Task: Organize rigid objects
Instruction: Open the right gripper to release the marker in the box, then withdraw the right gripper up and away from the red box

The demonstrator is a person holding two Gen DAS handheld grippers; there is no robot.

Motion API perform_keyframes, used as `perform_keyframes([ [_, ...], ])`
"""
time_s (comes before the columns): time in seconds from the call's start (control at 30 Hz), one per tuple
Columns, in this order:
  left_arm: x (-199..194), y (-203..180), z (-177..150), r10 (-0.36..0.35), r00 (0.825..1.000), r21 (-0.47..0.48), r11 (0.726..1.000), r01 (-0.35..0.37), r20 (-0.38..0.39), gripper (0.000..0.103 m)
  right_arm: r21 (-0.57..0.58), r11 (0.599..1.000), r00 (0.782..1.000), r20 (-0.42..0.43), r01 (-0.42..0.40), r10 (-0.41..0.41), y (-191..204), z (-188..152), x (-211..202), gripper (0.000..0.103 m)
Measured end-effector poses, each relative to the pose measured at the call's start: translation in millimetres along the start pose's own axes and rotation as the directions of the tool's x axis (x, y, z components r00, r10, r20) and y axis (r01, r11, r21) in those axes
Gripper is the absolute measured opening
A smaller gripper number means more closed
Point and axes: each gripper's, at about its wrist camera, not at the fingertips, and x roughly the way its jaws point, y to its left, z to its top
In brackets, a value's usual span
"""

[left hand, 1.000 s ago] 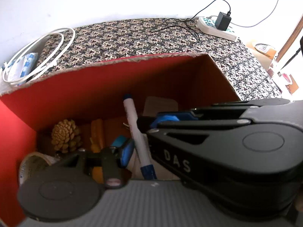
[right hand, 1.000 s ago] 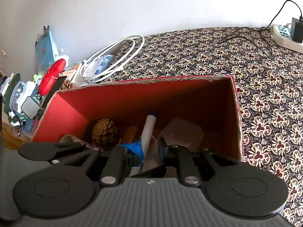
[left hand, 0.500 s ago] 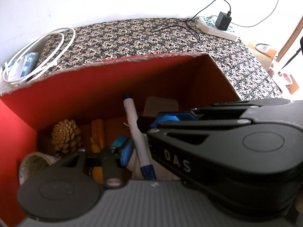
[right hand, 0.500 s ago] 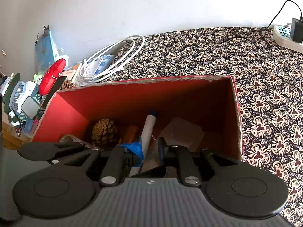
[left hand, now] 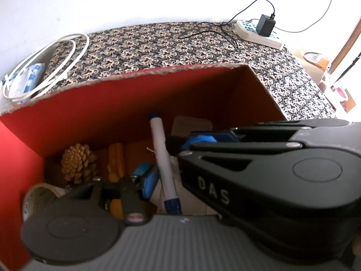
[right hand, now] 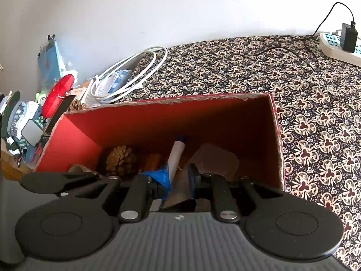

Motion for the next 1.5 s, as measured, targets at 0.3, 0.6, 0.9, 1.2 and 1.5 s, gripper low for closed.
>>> perform_keyframes([
  [0.3,-2.2,-1.7,-1.6,-0.001,1.000,0.006,1.000,0.001,0.021,0.039,-0.003,1.000,1.000,0.001,0.001,-0.001,-0.2,-1.2,-0.4,0.000],
  [0.6,-4.4,-2.4,-3.1,0.001,0.999,0.012,1.000,-0.002,0.042,0.039,-0.002,1.000,1.000,0.020,0.006,-0.006,0.9,-2.3,-2.8,0.000],
  [0.9,-7.2,-0.7,-3.0,0.017,0.998,-0.003,1.000,-0.017,0.055,0.048,0.006,1.000,0.999,0.039,-0.006,0.005,0.4,-2.4,-7.5,0.001],
  [1.2,-17.8,-2.6,-9.9,0.098,0.994,-0.006,0.995,-0.097,0.057,0.049,0.015,1.000,0.996,0.093,-0.006,0.004,1.0,-16.2,-27.2,0.003],
  [1.5,-41.3,-12.1,-25.1,0.165,0.984,0.023,0.986,-0.167,0.062,0.050,0.146,0.987,0.984,0.172,-0.064,0.039,-10.2,-33.6,-64.4,0.005],
])
